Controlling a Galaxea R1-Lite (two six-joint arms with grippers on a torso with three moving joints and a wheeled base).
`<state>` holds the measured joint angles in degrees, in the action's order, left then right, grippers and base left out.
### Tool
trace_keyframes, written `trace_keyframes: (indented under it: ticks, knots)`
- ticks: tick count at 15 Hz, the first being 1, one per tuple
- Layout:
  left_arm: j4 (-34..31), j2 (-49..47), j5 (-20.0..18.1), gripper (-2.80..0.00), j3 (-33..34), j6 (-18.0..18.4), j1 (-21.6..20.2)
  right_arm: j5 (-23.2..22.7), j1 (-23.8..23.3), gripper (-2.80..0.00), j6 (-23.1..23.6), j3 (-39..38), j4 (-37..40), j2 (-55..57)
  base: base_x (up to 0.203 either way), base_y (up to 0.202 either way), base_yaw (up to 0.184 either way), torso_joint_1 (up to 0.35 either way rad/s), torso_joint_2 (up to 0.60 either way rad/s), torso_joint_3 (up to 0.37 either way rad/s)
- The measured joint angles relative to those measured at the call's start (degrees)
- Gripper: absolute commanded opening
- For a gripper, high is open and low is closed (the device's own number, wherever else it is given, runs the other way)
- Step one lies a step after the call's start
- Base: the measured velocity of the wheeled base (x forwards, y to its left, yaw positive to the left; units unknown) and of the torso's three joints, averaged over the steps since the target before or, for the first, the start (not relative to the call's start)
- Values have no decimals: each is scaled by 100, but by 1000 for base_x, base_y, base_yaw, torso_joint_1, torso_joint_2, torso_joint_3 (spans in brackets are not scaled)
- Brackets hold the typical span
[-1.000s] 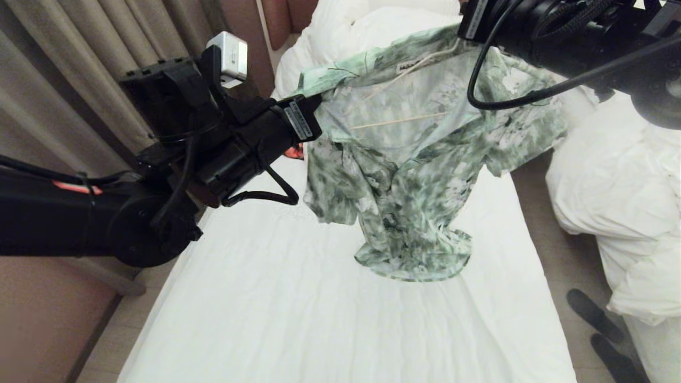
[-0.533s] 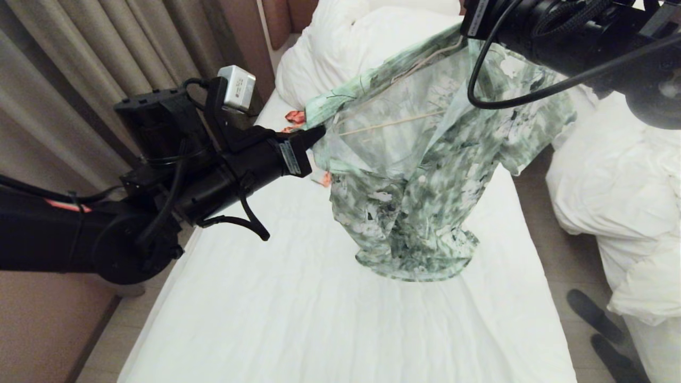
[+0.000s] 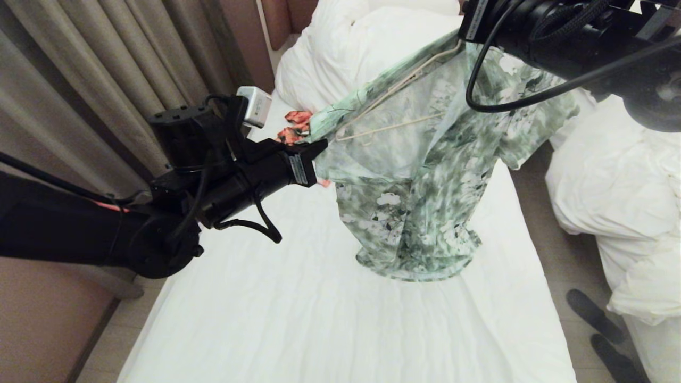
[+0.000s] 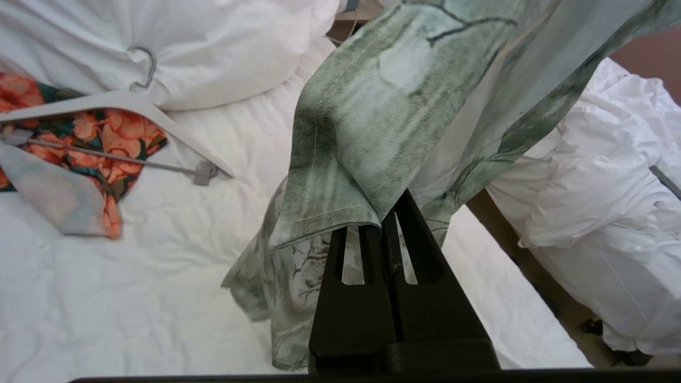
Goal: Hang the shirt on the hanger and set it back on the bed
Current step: Take the clothes hanger out of the clothes
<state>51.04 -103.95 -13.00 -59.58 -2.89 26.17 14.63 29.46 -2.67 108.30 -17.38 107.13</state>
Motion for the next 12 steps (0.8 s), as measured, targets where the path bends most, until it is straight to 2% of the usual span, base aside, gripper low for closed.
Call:
trace_keyframes:
  ticks: [1,8,11,12]
  knots:
    - [3,-65,8,0,-47,-2,-12,-2,5,-280,-2,-4,0,0,0,0,0,0,0,0]
    - [16,-140,13,0,-70,11,-159,0,5,-280,1,-6,-2,4,0,0,0,0,0,0]
    - [347,-112,5,0,-70,-19,-261,5,5,-280,3,0,-12,64,0,0,0,0,0,0]
    - [502,-106,15,-280,-59,-28,-251,6,5,-280,-19,0,-59,98,0,0,0,0,0,0]
